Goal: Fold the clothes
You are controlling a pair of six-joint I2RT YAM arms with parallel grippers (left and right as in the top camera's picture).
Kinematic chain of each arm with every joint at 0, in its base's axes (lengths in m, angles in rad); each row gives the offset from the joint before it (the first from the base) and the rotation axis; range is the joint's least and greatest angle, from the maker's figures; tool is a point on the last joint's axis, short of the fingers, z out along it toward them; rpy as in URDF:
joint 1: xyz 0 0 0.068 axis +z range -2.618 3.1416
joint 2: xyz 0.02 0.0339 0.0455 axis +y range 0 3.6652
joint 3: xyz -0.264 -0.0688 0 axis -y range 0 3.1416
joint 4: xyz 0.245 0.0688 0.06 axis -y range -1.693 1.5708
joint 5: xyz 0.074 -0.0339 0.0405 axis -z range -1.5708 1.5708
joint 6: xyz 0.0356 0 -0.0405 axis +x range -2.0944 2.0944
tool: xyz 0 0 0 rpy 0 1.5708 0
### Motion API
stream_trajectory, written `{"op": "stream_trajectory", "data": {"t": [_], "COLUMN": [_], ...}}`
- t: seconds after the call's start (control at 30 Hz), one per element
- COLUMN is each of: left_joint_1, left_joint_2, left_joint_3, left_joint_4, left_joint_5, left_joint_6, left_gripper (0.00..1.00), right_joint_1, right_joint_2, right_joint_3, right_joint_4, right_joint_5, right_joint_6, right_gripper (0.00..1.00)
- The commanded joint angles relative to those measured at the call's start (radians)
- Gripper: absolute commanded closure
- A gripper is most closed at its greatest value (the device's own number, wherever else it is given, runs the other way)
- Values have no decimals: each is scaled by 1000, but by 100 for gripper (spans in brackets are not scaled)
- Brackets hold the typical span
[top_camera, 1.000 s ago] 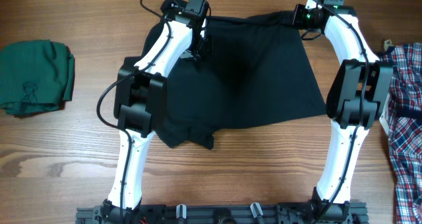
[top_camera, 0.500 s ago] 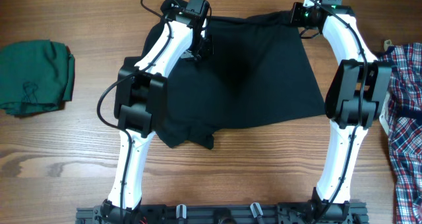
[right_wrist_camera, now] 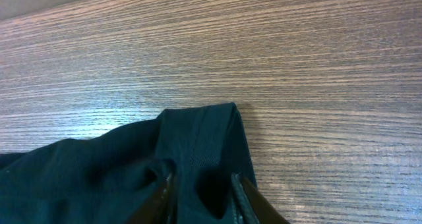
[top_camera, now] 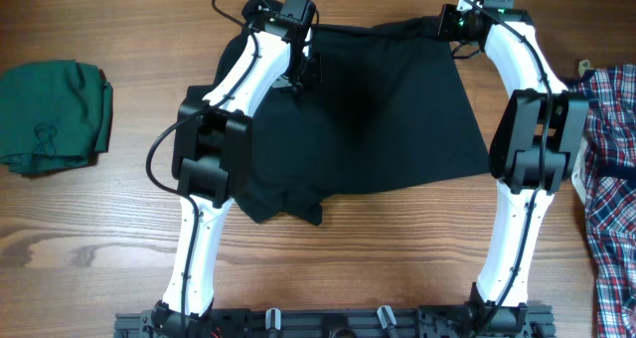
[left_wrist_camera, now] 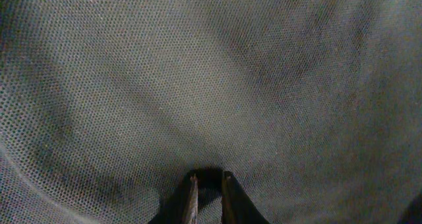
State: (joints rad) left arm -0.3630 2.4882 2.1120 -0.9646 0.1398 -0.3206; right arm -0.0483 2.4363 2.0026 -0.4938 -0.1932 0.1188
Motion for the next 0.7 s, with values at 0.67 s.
{"op": "stream_trajectory", "data": {"t": [0.67], "left_joint_1": [-2], "left_joint_2": [30], "left_joint_3": [-20], "left_joint_4": [-11], "left_joint_5": [-29], "left_joint_6": [-2], "left_gripper": [87], "right_joint_1": [23], "right_joint_2": [32], "right_joint_3": [-2], "right_joint_4": [3], "right_joint_5": [74], "right_joint_6": [-2], "right_gripper": [68]}}
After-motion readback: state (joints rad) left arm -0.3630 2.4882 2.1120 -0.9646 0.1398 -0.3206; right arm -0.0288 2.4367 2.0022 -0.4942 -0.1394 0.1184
